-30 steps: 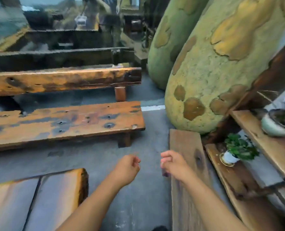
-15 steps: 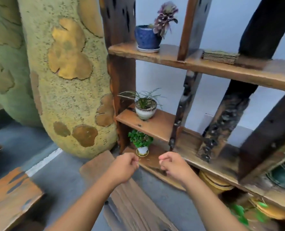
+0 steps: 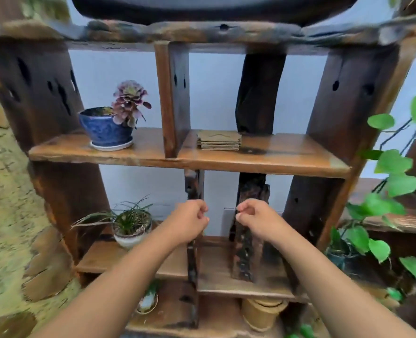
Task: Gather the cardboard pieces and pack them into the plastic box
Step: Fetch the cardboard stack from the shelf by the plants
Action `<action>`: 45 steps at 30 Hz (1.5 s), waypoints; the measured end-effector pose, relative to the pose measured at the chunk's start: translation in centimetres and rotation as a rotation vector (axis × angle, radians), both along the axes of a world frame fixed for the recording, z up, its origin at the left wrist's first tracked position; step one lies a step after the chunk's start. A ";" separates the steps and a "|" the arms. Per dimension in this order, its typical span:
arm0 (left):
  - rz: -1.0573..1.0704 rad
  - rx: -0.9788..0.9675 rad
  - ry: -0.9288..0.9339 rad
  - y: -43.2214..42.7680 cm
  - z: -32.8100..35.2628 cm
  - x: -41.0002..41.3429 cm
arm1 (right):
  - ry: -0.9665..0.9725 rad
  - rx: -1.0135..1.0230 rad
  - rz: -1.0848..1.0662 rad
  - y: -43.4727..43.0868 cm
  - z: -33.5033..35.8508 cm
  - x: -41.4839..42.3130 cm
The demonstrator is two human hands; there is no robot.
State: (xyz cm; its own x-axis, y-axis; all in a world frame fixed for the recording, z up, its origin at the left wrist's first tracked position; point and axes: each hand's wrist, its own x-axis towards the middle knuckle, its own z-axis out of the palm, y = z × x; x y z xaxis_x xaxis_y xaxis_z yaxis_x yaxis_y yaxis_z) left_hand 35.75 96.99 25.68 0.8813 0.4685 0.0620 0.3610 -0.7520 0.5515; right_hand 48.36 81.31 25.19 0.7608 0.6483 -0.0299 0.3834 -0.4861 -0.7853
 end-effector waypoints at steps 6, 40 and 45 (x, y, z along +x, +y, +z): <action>-0.027 0.111 -0.176 6.0 8.6 6.5 | -0.107 0.063 -0.059 4.8 7.6 5.3; 0.219 -0.229 0.165 14.8 12.5 22.0 | -0.056 -0.378 -0.230 17.2 12.6 17.6; 0.252 -0.503 0.007 14.0 11.9 19.9 | 0.025 -0.266 -0.258 16.1 12.5 15.9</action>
